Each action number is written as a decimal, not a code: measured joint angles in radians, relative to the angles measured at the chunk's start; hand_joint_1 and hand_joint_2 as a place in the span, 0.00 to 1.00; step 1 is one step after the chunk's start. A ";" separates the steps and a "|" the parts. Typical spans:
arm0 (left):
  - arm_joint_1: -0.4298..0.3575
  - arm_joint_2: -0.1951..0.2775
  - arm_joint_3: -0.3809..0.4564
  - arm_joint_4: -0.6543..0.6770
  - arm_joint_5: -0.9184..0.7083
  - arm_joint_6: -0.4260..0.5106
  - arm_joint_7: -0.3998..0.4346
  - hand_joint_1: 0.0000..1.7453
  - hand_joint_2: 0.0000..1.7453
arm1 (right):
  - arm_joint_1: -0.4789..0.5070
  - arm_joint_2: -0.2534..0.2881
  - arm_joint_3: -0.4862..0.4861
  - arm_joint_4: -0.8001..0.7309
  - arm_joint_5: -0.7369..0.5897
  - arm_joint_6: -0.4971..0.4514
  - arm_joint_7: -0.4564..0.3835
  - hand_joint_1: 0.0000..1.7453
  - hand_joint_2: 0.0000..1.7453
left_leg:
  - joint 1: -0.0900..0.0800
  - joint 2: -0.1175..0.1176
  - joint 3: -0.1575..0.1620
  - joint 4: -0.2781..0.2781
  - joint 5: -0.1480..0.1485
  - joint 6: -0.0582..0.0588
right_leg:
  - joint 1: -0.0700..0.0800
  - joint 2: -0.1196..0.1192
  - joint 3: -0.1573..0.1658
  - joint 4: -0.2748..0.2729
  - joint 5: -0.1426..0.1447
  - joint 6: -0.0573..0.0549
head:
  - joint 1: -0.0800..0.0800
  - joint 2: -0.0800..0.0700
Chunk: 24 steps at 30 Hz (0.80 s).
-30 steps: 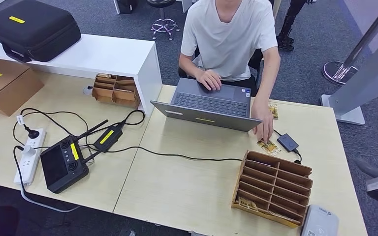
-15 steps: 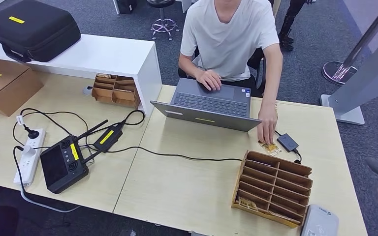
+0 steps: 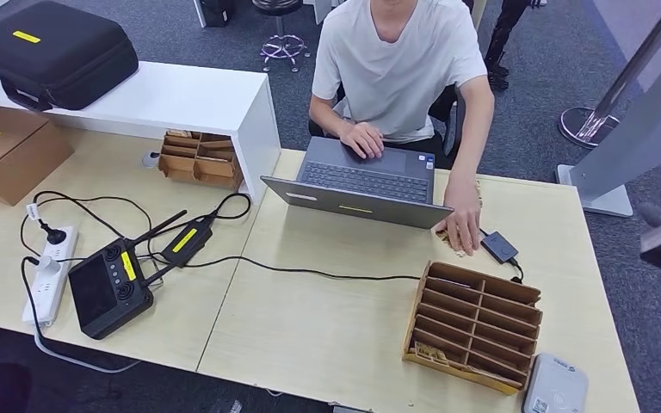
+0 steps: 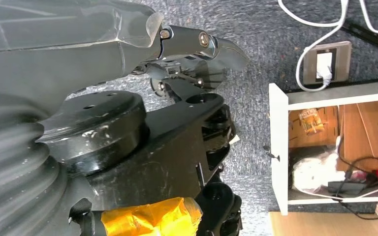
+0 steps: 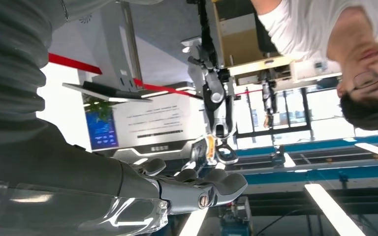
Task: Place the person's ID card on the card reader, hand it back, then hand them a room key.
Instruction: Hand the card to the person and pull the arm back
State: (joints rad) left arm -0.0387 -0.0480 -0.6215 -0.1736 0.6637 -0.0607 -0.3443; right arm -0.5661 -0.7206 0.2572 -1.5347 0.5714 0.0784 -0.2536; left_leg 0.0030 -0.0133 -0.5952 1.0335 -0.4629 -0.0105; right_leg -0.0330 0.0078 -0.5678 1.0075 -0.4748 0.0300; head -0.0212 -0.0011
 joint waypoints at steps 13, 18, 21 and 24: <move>-0.028 0.000 -0.059 0.000 -0.054 0.000 0.033 0.00 1.00 | -0.513 0.324 0.400 0.501 0.096 -0.020 0.135 0.00 1.00 | 0.002 -0.004 -0.002 0.000 0.005 -0.002 | 0.001 -0.003 -0.003 0.003 0.003 -0.002 | 0.000 0.000; -0.029 0.000 -0.065 0.000 -0.057 0.000 0.034 0.00 1.00 | -0.546 0.380 0.440 0.569 0.096 -0.025 0.140 0.00 1.00 | 0.001 -0.004 -0.003 0.000 0.005 -0.002 | 0.001 -0.004 -0.004 0.002 0.003 -0.002 | 0.000 0.000; -0.029 0.001 -0.066 0.000 -0.059 0.000 0.035 0.00 1.00 | -0.555 0.397 0.454 0.593 0.096 -0.026 0.140 0.00 1.00 | 0.001 -0.004 -0.003 0.000 0.005 -0.002 | 0.001 -0.004 -0.004 0.002 0.003 -0.002 | 0.000 0.000; -0.029 0.001 -0.067 0.000 -0.061 0.000 0.035 0.00 1.00 | -0.557 0.406 0.465 0.611 0.096 -0.027 0.140 0.00 1.00 | 0.001 -0.004 -0.003 0.000 0.005 -0.002 | 0.001 -0.004 -0.004 0.002 0.003 -0.002 | 0.000 0.000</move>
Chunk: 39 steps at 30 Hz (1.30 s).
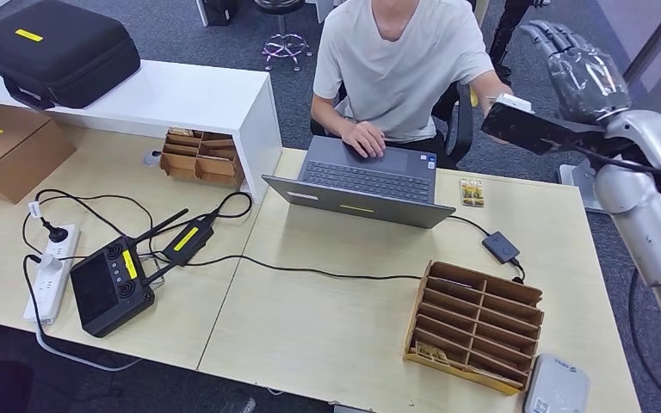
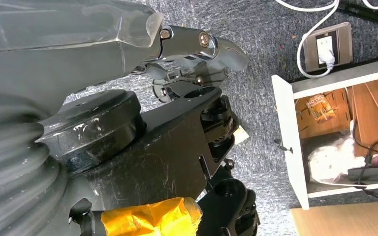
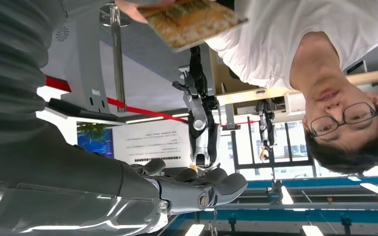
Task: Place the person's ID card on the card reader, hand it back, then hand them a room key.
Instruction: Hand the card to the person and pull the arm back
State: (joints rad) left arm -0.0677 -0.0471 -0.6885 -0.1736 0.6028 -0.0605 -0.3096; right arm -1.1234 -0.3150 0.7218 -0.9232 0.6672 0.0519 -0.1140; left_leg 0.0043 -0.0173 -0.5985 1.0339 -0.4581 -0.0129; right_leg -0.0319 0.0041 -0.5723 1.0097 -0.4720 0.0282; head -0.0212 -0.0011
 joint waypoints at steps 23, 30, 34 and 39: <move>0.000 0.000 -0.012 0.000 -0.002 0.000 0.003 0.00 1.00 | -0.001 0.017 0.029 0.063 -0.004 -0.009 -0.016 0.75 1.00 | 0.000 0.000 0.000 0.000 0.000 0.000 | 0.000 0.000 -0.001 0.000 0.000 0.000 | 0.000 0.000; 0.000 0.000 -0.012 0.000 -0.001 0.000 0.003 0.00 1.00 | 0.002 0.019 0.033 0.067 -0.026 -0.024 -0.044 1.00 1.00 | 0.000 0.000 0.000 0.000 0.000 0.000 | 0.000 0.000 -0.001 0.000 0.000 0.000 | 0.000 0.000; 0.000 0.000 -0.012 0.000 0.001 0.000 0.003 0.00 1.00 | 0.005 0.019 0.033 0.067 -0.032 -0.029 -0.047 1.00 1.00 | 0.000 0.000 -0.001 0.000 0.000 0.000 | 0.000 0.000 -0.001 0.000 0.000 0.000 | 0.000 0.000; 0.000 0.000 -0.012 0.000 0.002 0.000 0.003 0.00 1.00 | 0.009 0.019 0.033 0.067 -0.039 -0.033 -0.048 1.00 1.00 | 0.000 0.000 -0.001 0.000 0.000 0.000 | 0.000 0.000 -0.001 0.000 0.000 0.000 | 0.000 0.000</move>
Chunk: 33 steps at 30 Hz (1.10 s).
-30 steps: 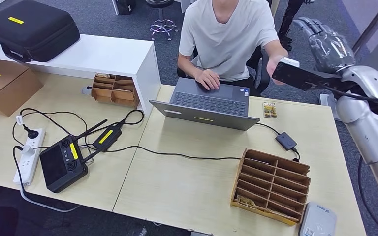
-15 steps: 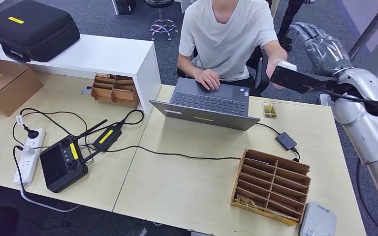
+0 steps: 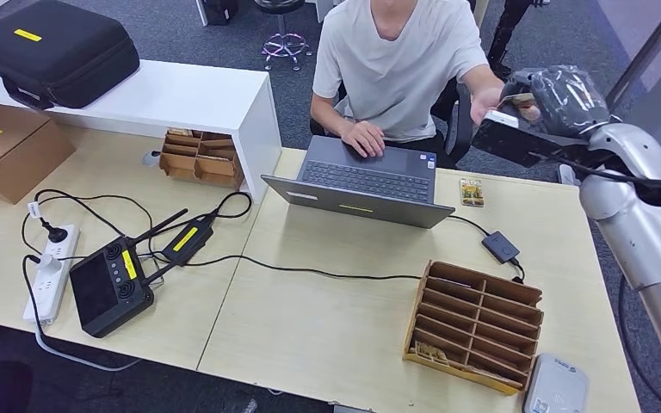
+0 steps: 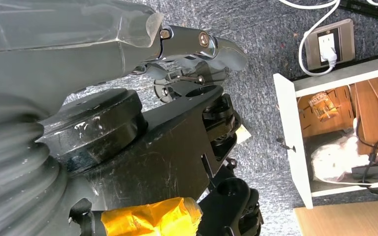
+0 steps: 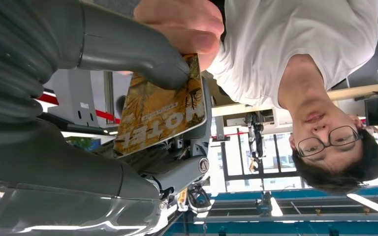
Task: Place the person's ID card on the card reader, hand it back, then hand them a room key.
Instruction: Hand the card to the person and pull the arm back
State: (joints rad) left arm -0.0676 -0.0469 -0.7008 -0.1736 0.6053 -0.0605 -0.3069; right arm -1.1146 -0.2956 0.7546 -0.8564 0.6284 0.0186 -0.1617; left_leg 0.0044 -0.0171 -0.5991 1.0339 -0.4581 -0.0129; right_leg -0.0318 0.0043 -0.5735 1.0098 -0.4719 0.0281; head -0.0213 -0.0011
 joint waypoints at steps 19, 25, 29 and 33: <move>0.000 0.000 0.000 0.000 0.003 0.000 -0.006 0.00 1.00 | 0.000 0.000 0.000 0.000 -0.006 -0.001 0.000 1.00 1.00 | 0.000 0.000 0.000 0.000 0.000 0.000 | 0.000 0.000 0.000 0.000 0.000 0.000 | 0.000 0.000; 0.000 0.000 0.000 0.000 0.019 0.000 -0.037 0.00 1.00 | 0.003 0.000 0.000 0.000 -0.019 -0.002 -0.006 1.00 1.00 | 0.000 0.000 0.000 0.000 0.000 0.000 | 0.000 0.000 0.000 0.000 0.000 0.000 | 0.000 0.000; 0.000 0.000 0.000 0.000 0.023 0.000 -0.038 0.00 1.00 | 0.014 0.000 -0.004 -0.003 -0.022 -0.022 -0.006 1.00 1.00 | 0.000 0.000 0.000 0.000 0.000 0.000 | 0.000 0.000 -0.001 0.000 0.000 0.000 | 0.000 0.000; 0.002 0.000 0.000 0.000 0.031 0.000 -0.037 0.00 1.00 | 0.044 -0.016 -0.019 -0.025 -0.030 -0.051 -0.012 1.00 1.00 | 0.000 0.000 0.000 0.000 0.000 0.000 | 0.000 0.000 -0.001 0.000 0.000 0.000 | 0.000 0.000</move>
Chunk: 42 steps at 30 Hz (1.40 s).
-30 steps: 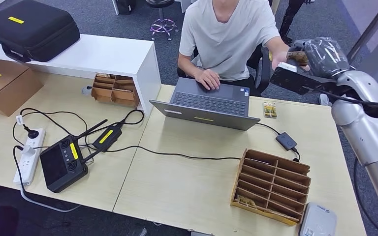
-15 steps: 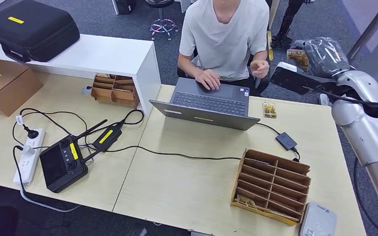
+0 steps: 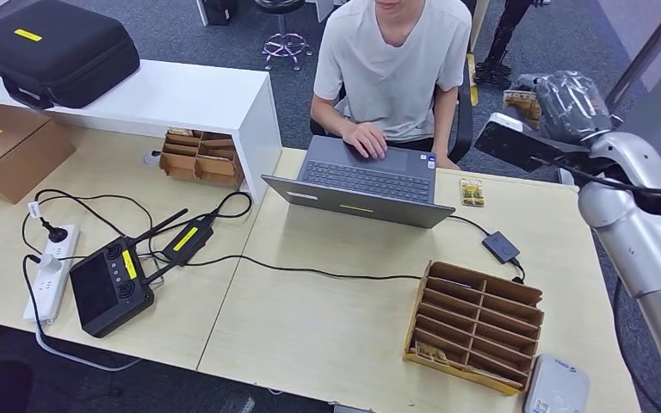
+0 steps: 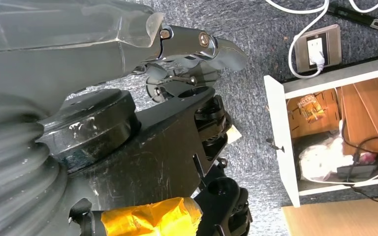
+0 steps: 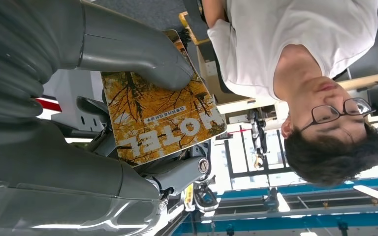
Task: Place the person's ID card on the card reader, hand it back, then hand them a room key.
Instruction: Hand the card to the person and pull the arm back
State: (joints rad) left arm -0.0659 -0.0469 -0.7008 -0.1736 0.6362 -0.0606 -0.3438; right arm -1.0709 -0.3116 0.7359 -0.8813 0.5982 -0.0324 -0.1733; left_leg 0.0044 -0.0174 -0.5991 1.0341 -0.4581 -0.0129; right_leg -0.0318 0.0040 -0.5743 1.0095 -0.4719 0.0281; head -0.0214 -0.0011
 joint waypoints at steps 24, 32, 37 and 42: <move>0.037 0.000 0.035 0.000 0.111 0.000 -0.001 0.00 1.00 | 1.050 -0.402 -0.588 -0.714 -0.002 -0.143 -0.139 1.00 1.00 | 0.000 -0.011 -0.004 0.000 -0.005 0.001 | 0.000 -0.011 0.001 -0.002 -0.007 0.001 | 0.000 0.000; 0.040 0.000 0.052 0.000 0.130 0.000 -0.002 0.00 1.00 | 1.328 -0.372 -0.743 -0.864 0.016 -0.167 -0.147 1.00 1.00 | 0.000 -0.009 -0.003 0.000 -0.006 0.001 | 0.000 -0.010 0.001 -0.002 -0.007 0.000 | 0.000 0.000; 0.040 0.000 0.057 0.000 0.133 0.000 -0.003 0.00 1.00 | 1.383 -0.357 -0.762 -0.895 0.019 -0.166 -0.147 1.00 1.00 | 0.000 -0.008 -0.002 0.000 -0.006 0.001 | 0.000 -0.008 0.001 -0.002 -0.007 0.000 | 0.000 0.000; 0.040 0.000 0.059 0.000 0.134 0.000 -0.005 0.00 1.00 | 1.405 -0.335 -0.760 -0.903 0.036 -0.162 -0.145 1.00 1.00 | 0.000 -0.007 -0.002 0.000 -0.006 0.001 | 0.000 -0.008 0.001 -0.002 -0.007 0.000 | 0.000 0.000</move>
State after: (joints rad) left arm -0.0262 -0.0473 -0.6416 -0.1736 0.7697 -0.0605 -0.3490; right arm 0.3338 -0.6461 -0.0241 -1.7847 0.6346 -0.1947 -0.3178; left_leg 0.0041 -0.0243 -0.6011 1.0338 -0.4636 -0.0119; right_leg -0.0320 -0.0036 -0.5735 1.0074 -0.4791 0.0277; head -0.0213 -0.0011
